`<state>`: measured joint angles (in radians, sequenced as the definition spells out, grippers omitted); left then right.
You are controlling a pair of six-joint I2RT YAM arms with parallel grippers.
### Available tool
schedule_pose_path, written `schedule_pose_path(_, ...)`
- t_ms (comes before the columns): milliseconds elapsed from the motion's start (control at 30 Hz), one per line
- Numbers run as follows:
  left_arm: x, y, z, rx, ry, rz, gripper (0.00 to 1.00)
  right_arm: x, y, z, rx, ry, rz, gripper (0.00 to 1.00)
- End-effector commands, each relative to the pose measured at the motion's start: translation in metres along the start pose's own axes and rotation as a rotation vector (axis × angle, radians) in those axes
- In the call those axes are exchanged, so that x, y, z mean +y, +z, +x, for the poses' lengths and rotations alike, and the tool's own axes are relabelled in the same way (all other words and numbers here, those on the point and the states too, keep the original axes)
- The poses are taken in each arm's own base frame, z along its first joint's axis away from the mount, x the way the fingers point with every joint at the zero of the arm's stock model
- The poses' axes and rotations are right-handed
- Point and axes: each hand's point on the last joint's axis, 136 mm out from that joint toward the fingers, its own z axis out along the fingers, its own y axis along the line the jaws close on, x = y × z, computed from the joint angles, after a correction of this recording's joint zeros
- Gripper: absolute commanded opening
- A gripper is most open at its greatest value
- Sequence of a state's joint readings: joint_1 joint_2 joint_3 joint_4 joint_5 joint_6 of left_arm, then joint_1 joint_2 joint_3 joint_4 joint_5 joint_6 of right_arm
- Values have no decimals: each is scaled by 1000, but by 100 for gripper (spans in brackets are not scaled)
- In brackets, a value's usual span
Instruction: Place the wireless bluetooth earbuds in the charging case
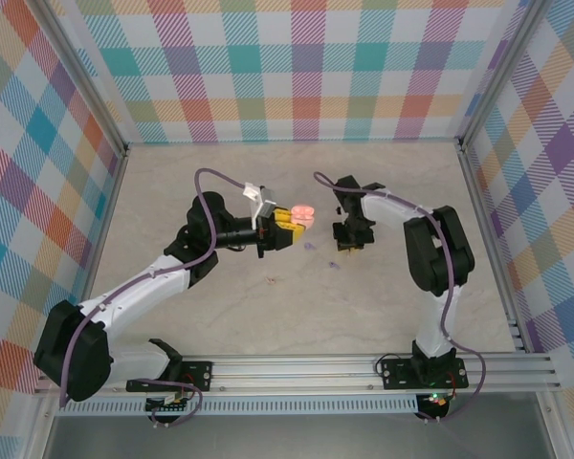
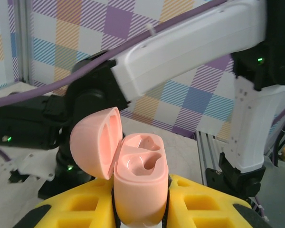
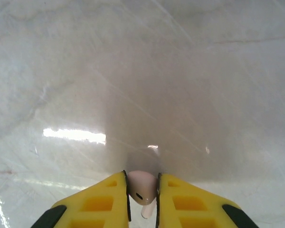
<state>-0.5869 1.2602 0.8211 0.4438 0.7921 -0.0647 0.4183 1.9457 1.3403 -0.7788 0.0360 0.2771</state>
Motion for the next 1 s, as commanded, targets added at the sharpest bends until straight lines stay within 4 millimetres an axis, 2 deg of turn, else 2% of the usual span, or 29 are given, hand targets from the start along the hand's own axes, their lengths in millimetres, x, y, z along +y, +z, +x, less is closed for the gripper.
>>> schedule_pose_path(0, 13, 6, 6, -5, -56, -52, 26, 11, -26, -15, -128, 19, -93, 19)
schedule_pose_path(233, 33, 14, 16, -25, -117, -106, 26, 23, -61, -11, -240, 16, -204, 19)
schedule_pose_path(367, 37, 16, 20, -25, -123, -113, 26, 33, -90, -8, -318, -3, -280, 19)
schedule_pose_path(533, 38, 17, 23, -39, -110, -105, 26, 44, -140, -7, -450, -41, -371, 18)
schedule_pose_path(667, 38, 18, 27, -35, -96, -97, 26, 57, -187, -2, -561, -94, -464, 18)
schedule_pose_path(967, 28, 23, 27, -33, -46, -11, 25, 88, -264, 19, -710, -233, -666, 20)
